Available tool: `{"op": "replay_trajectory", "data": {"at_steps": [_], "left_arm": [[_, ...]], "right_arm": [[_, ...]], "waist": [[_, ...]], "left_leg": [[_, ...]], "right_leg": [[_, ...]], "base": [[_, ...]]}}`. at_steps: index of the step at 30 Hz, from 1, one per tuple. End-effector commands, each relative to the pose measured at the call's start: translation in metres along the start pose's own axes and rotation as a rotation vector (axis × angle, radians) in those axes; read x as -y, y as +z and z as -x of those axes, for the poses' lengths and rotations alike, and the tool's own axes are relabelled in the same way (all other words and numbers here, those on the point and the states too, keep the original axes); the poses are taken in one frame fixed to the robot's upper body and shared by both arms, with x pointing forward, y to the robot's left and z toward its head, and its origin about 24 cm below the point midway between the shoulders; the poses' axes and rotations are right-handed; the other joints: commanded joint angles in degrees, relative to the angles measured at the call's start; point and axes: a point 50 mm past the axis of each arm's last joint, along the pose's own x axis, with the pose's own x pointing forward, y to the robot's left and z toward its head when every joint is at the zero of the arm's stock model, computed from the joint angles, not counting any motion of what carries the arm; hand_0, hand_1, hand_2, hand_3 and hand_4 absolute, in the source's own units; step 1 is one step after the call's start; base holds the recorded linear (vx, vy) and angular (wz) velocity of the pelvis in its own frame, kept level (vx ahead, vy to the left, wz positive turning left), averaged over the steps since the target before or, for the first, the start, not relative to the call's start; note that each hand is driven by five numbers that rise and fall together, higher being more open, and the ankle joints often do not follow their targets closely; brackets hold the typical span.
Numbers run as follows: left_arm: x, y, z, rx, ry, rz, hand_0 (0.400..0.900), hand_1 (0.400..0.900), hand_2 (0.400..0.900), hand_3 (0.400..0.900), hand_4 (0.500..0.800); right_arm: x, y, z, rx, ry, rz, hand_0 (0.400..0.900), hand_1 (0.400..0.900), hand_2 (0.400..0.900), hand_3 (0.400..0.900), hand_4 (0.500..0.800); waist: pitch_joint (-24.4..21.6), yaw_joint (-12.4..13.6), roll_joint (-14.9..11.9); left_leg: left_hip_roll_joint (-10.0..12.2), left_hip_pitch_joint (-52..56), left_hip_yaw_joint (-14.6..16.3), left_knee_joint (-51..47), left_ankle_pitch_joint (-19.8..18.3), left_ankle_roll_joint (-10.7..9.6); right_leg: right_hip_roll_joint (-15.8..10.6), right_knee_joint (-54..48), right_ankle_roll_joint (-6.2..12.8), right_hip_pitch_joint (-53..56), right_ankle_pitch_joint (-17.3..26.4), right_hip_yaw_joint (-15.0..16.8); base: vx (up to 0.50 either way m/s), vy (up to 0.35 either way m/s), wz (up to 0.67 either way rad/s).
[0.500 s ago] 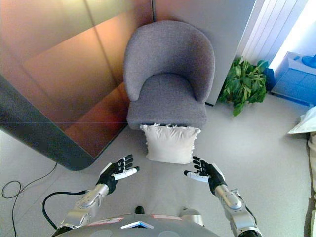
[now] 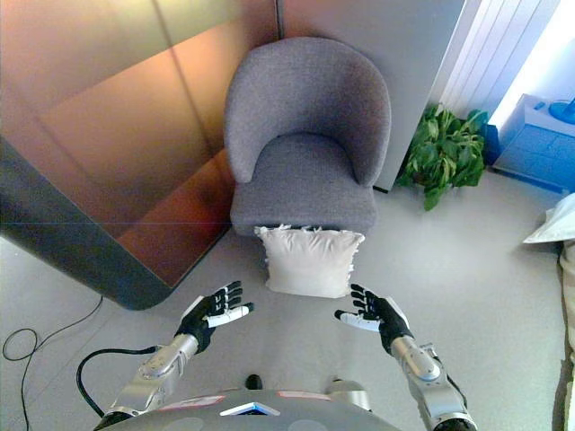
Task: Pick up the pillow and put it on the sofa.
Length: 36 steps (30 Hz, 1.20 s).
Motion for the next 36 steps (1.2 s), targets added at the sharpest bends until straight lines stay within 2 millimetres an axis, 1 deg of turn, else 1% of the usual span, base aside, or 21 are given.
{"op": "replay_trajectory", "data": {"at_steps": [1,6,7,9,10,12,13,14,16,18,21,23,26,28,30,31,32,33,34,35,36], "left_arm": [[-0.007,0.047,-0.016,0.187,0.015,-0.024,0.9,0.9,0.9,0.9,0.8],[-0.007,0.053,-0.018,0.203,0.009,-0.028,0.9,0.9,0.9,0.9,0.8],[-0.006,0.056,-0.018,0.214,0.005,-0.025,0.9,0.9,0.9,0.9,0.8],[-0.006,0.06,-0.019,0.227,0.0,-0.021,0.9,0.9,0.9,0.9,0.8],[-0.005,0.061,-0.02,0.23,-0.007,-0.02,0.9,0.9,0.9,0.9,0.8],[-0.002,0.064,-0.021,0.235,-0.02,-0.023,0.9,0.9,0.9,0.9,0.8],[-0.001,0.063,-0.021,0.232,-0.026,-0.018,0.9,0.9,0.9,0.9,0.8],[0.002,0.064,-0.021,0.238,-0.034,-0.011,0.9,0.9,0.9,0.9,0.8],[0.003,0.066,-0.021,0.246,-0.04,-0.001,0.9,0.9,0.9,0.9,0.8],[0.002,0.065,-0.02,0.25,-0.032,0.005,0.9,0.9,0.9,0.9,0.8],[0.005,0.064,-0.021,0.249,-0.035,-0.001,0.9,0.9,0.9,0.9,0.8],[0.006,0.066,-0.022,0.252,-0.03,-0.004,0.9,0.9,0.9,0.9,0.8],[0.003,0.069,-0.023,0.266,-0.006,0.004,0.9,0.9,0.9,0.9,0.8],[0.001,0.07,-0.022,0.274,0.011,0.022,0.9,0.9,0.9,0.9,0.8],[-0.002,0.079,-0.024,0.3,0.027,0.02,0.9,0.9,0.9,0.9,0.8],[-0.002,0.079,-0.024,0.3,0.027,0.019,0.9,0.9,0.9,0.9,0.8],[-0.008,0.083,-0.023,0.309,0.04,0.008,0.9,0.9,0.9,0.9,0.8],[-0.009,0.085,-0.023,0.315,0.04,-0.001,0.9,0.9,0.9,0.9,0.8],[-0.011,0.086,-0.021,0.319,0.041,-0.017,0.9,0.9,0.9,0.9,0.8],[-0.012,0.088,-0.021,0.325,0.039,-0.03,0.9,0.9,0.9,0.9,0.8],[-0.014,0.088,-0.021,0.324,0.044,-0.035,0.9,0.9,0.9,0.9,0.8]], "right_arm": [[0.021,0.058,-0.01,0.241,-0.043,0.077,0.9,0.9,0.9,0.9,0.8],[0.024,0.064,-0.011,0.261,-0.05,0.087,0.9,0.9,0.9,0.9,0.8],[0.024,0.067,-0.012,0.267,-0.047,0.088,0.9,0.9,0.9,0.9,0.8],[0.025,0.072,-0.013,0.285,-0.05,0.092,0.9,0.9,0.9,0.9,0.8],[0.026,0.074,-0.013,0.294,-0.05,0.091,0.9,0.9,0.9,0.9,0.8],[0.028,0.077,-0.014,0.301,-0.06,0.094,0.9,0.9,0.9,0.9,0.8],[0.028,0.077,-0.014,0.298,-0.06,0.092,0.9,0.9,0.9,0.9,0.8],[0.029,0.077,-0.015,0.294,-0.065,0.092,0.9,0.9,0.9,0.9,0.8],[0.031,0.08,-0.016,0.298,-0.076,0.097,0.9,0.9,0.9,0.9,0.8],[0.032,0.083,-0.017,0.308,-0.079,0.1,0.9,0.9,0.9,0.9,0.8],[0.035,0.086,-0.019,0.316,-0.097,0.115,0.9,0.9,0.9,0.9,0.8],[0.035,0.088,-0.021,0.319,-0.103,0.127,0.9,0.9,0.9,0.9,0.8],[0.033,0.096,-0.024,0.336,-0.092,0.146,0.9,0.9,0.9,0.9,0.8],[0.029,0.099,-0.027,0.342,-0.08,0.15,0.9,0.9,0.9,0.9,0.8],[0.025,0.102,-0.029,0.355,-0.081,0.137,0.9,0.9,0.9,0.9,0.8],[0.025,0.102,-0.029,0.356,-0.081,0.136,0.9,0.9,0.9,0.9,0.8],[0.019,0.101,-0.032,0.343,-0.063,0.128,0.9,0.9,0.9,0.9,0.8],[0.017,0.101,-0.033,0.347,-0.057,0.125,0.9,0.9,0.9,0.9,0.8],[0.015,0.102,-0.033,0.35,-0.051,0.119,0.9,0.9,0.9,0.9,0.8],[0.013,0.103,-0.034,0.35,-0.041,0.125,0.9,0.9,0.9,0.9,0.8],[0.011,0.103,-0.035,0.348,-0.035,0.125,0.9,0.9,0.9,0.9,0.8]], "waist": [[1.7,0.0,-0.7],[2.6,-0.1,-0.8],[3.2,0.1,-1.1],[4.3,0.5,-1.5],[5.1,1.0,-1.7],[6.9,1.7,-2.0],[7.5,2.3,-2.0],[8.0,2.6,-1.8],[8.2,3.0,-1.7],[7.9,3.6,-1.9],[8.1,4.9,-0.6],[8.2,5.8,-0.1],[7.7,7.0,0.4],[6.6,7.6,0.2],[6.1,7.7,-0.8],[6.0,7.7,-0.9],[5.0,8.6,-2.4],[4.7,8.8,-2.9],[4.3,8.9,-3.9],[4.2,9.0,-3.9],[4.2,8.9,-4.4]], "left_leg": [[1.0,2.7,1.0,2.4,-6.6,-1.2],[1.9,1.0,0.4,5.1,-7.1,-1.6],[2.5,-0.3,0.0,8.1,-7.9,-1.8],[2.8,-3.3,-0.6,14.6,-9.3,-2.2],[3.0,-5.3,-1.1,18.6,-8.9,-2.2],[2.5,-9.6,-2.5,27.6,-6.9,-1.6],[1.7,-11.5,-4.3,31.5,-5.7,-1.3],[0.5,-13.0,-5.8,32.0,-5.1,-0.9],[-1.0,-16.6,-6.5,30.2,-4.9,-0.7],[-1.2,-18.7,-6.2,25.5,-5.3,-0.7],[1.5,-22.5,-6.8,11.8,2.7,-2.2],[2.5,-23.8,-6.8,5.9,5.6,-3.7],[4.0,-24.5,-4.9,2.3,8.7,-5.1],[4.8,-23.9,-3.6,3.6,9.4,-4.6],[4.5,-25.7,-0.7,7.3,8.7,-3.9],[4.5,-25.9,-0.6,7.6,8.4,-3.8],[3.6,-26.2,0.0,10.2,6.8,-2.5],[3.2,-26.3,0.4,10.9,6.0,-1.7],[2.0,-26.3,1.2,11.9,4.2,-0.3],[1.4,-25.8,1.4,11.7,3.4,0.5],[0.0,-25.0,1.6,11.5,2.2,1.8]], "right_leg": [[2.1,0.3,0.81,-0.1,-2.0,-1.5],[2.9,0.8,0.13,-1.0,-2.2,-1.0],[3.3,1.2,-0.37,-1.5,-2.3,-0.5],[3.8,1.7,-1.15,-1.8,-2.6,0.2],[4.2,1.6,-1.58,-1.6,-2.6,0.4],[4.3,1.8,-2.48,-0.9,-2.8,0.4],[4.5,1.8,-2.96,-0.4,-3.1,0.5],[4.7,2.0,-3.01,-0.1,-3.5,0.5],[4.4,1.9,-2.8,0.5,-4.3,0.5],[4.3,1.7,-2.29,1.0,-5.0,0.7],[5.4,0.8,-1.53,2.7,-6.4,1.7],[5.6,0.3,-1.12,3.8,-7.4,2.7],[5.5,0.2,-0.4,5.9,-9.6,5.2],[4.5,0.2,0.1,8.0,-11.1,6.3],[2.4,1.1,0.56,8.8,-12.3,5.7],[2.2,1.1,0.6,8.7,-12.4,5.7],[-0.1,5.3,1.96,7.4,-12.2,5.1],[-0.8,8.2,2.57,6.2,-11.1,5.3],[-1.9,12.3,3.52,4.8,-8.8,5.5],[-2.1,14.8,3.75,3.0,-6.4,5.6],[-2.8,19.6,4.41,1.0,-3.0,5.9]], "base": [[-0.02,-0.082,0.03],[-0.02,-0.105,0.0],[-0.03,-0.139,-0.05],[-0.04,-0.178,-0.12],[-0.03,-0.151,-0.13],[-0.01,-0.123,-0.06],[0.04,-0.071,-0.08],[0.06,-0.026,-0.09],[0.1,0.011,-0.04],[0.19,0.043,-0.14],[0.25,0.09,-0.26],[0.24,0.086,-0.39],[0.27,0.143,-0.59],[0.33,0.225,-0.51],[0.29,0.202,-0.1],[0.38,0.213,-0.28],[0.38,0.212,-0.3],[0.51,0.301,-0.23],[0.35,0.246,0.05],[0.35,0.261,0.16],[0.32,0.286,0.16]]}}
